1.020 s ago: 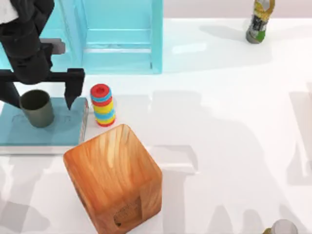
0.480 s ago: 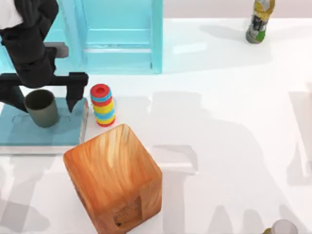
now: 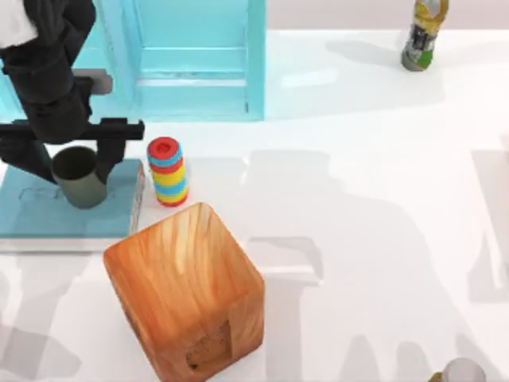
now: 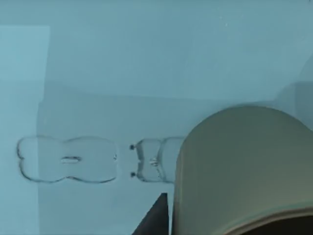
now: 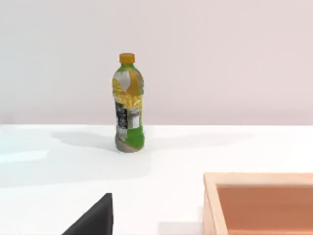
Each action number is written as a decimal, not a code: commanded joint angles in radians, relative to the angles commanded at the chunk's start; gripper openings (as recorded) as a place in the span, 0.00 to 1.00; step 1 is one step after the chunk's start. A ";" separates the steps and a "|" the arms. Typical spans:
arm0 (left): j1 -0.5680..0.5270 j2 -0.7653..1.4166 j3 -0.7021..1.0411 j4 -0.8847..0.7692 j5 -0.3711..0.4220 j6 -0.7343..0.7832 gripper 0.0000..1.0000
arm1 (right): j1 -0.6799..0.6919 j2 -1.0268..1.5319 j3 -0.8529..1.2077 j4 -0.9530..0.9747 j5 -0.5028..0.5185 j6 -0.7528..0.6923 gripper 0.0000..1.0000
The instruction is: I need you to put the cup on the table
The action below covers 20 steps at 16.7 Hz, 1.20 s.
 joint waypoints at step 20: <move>0.000 -0.016 0.149 -0.181 0.001 0.001 0.00 | 0.000 0.000 0.000 0.000 0.000 0.000 1.00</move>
